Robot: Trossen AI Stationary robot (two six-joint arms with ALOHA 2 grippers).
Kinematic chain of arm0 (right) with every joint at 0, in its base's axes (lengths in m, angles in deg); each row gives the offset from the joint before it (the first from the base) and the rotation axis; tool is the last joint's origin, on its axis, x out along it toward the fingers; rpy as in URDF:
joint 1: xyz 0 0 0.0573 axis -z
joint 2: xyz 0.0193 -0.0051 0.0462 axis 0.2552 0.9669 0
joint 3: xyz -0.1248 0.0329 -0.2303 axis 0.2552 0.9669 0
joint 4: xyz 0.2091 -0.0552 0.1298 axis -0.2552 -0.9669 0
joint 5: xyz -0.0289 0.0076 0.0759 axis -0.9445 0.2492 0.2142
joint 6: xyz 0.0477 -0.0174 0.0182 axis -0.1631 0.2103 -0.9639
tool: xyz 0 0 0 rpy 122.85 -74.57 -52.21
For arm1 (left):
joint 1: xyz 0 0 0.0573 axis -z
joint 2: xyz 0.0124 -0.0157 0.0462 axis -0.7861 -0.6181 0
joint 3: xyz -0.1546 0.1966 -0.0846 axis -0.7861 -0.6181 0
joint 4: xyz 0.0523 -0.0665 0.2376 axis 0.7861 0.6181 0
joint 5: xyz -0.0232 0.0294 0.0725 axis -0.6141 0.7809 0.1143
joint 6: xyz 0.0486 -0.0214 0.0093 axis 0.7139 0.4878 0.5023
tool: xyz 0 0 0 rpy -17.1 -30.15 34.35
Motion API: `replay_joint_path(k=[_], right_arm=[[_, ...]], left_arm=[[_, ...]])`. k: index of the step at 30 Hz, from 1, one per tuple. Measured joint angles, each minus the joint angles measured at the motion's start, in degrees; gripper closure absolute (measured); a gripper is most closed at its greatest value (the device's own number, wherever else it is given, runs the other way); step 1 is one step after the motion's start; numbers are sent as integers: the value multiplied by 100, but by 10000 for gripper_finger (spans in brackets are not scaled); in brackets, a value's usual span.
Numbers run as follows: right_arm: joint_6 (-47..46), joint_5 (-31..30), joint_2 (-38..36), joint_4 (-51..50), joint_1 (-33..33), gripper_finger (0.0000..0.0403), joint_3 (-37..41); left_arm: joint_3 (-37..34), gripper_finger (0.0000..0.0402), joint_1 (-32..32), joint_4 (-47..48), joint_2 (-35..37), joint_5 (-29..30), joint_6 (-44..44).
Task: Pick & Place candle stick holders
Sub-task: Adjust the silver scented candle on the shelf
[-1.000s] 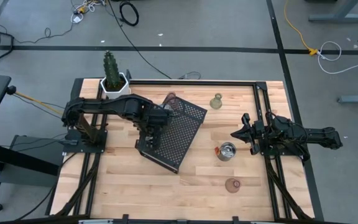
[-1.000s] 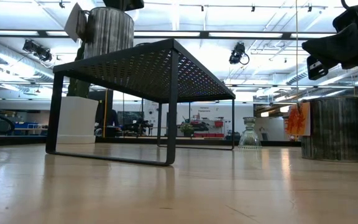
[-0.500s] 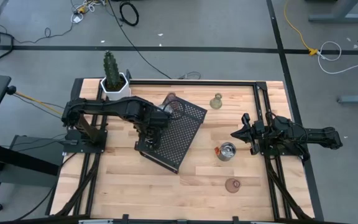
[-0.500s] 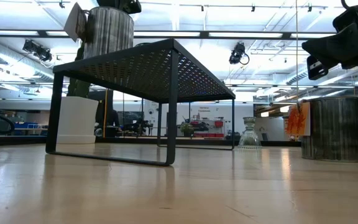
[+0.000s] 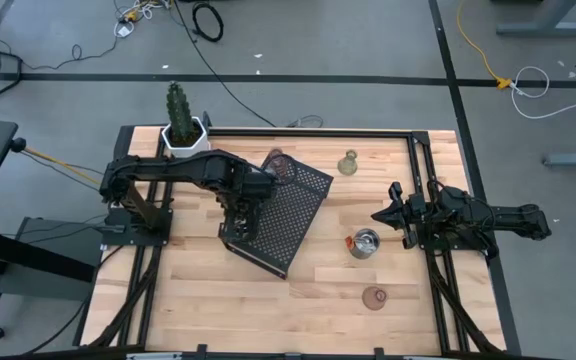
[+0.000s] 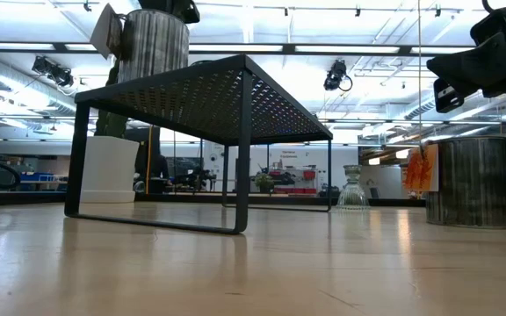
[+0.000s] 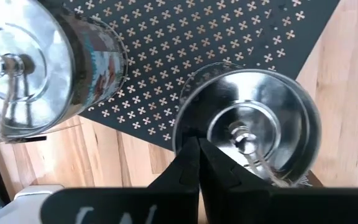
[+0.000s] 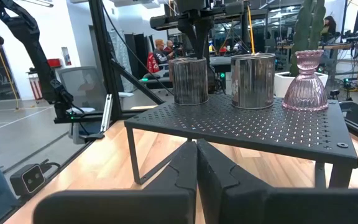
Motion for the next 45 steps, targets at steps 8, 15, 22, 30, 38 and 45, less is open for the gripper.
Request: replay_joint_path(k=[8, 15, 22, 30, 38, 45], right_arm=[[1, 0, 0, 1, -1, 391, -1], [2, 0, 0, 2, -2, 391, 1], [0, -2, 0, 0, -2, 391, 1], [0, 0, 0, 2, -2, 391, 2], [0, -2, 0, 2, -2, 391, 1], [0, 0, 0, 2, -1, 391, -1]], left_arm=[[-2, 401, -63, 0, 0, -125, -20], [-2, 401, -171, -1, 0, -149, -28], [-2, 401, -292, -1, 0, -156, -23], [-2, 401, -440, 0, -2, -151, 0], [-2, 401, -619, 0, -2, -153, 3], [-2, 401, -785, 0, -7, -145, 149]])
